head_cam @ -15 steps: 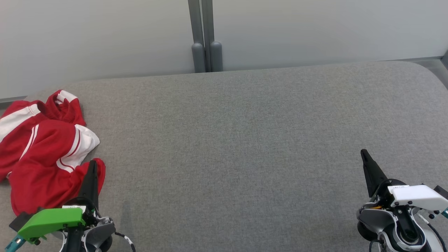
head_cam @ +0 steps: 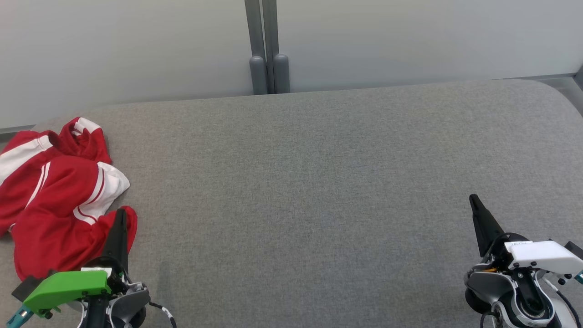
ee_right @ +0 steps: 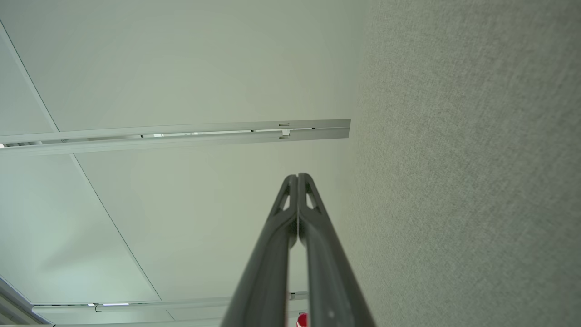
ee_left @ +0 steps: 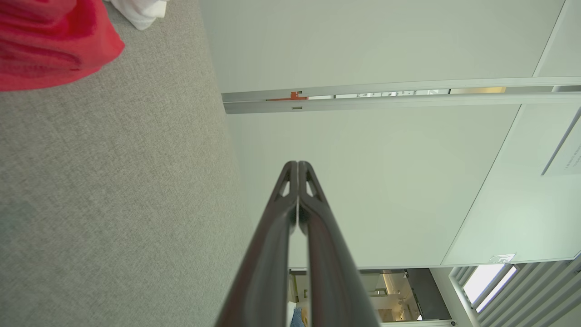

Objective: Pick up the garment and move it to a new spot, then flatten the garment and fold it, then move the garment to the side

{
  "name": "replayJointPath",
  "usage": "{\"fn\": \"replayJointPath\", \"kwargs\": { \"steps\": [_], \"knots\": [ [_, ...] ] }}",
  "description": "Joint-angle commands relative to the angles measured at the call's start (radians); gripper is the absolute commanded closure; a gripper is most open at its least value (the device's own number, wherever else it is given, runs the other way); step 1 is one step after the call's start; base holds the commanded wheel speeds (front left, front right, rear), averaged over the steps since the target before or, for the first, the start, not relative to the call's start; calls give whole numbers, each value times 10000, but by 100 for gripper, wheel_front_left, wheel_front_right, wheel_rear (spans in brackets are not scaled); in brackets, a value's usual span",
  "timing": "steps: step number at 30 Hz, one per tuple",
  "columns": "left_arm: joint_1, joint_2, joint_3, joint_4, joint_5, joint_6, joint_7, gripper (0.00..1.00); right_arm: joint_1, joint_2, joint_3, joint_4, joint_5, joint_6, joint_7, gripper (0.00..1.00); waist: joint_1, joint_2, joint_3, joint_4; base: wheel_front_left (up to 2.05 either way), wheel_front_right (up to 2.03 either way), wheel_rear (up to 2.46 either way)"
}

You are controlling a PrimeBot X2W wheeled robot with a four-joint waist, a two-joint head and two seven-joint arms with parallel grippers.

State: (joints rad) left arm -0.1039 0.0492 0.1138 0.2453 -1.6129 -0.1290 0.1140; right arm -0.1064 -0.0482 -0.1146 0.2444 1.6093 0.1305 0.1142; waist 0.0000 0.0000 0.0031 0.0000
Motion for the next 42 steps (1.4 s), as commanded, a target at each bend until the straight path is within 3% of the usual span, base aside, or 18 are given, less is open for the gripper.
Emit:
{"fn": "replayJointPath", "kwargs": {
  "steps": [1, 42],
  "knots": [
    [-129, 22, 10, -13, 14, -46, 24, 100, -56, -19, 1, 12, 74, 5, 17, 100, 0, 0, 0, 0, 0, 0, 0],
    [-129, 22, 10, -13, 15, -46, 24, 100, -56, -19, 2, 12, 74, 5, 16, 100, 0, 0, 0, 0, 0, 0, 0]
  ]
}}
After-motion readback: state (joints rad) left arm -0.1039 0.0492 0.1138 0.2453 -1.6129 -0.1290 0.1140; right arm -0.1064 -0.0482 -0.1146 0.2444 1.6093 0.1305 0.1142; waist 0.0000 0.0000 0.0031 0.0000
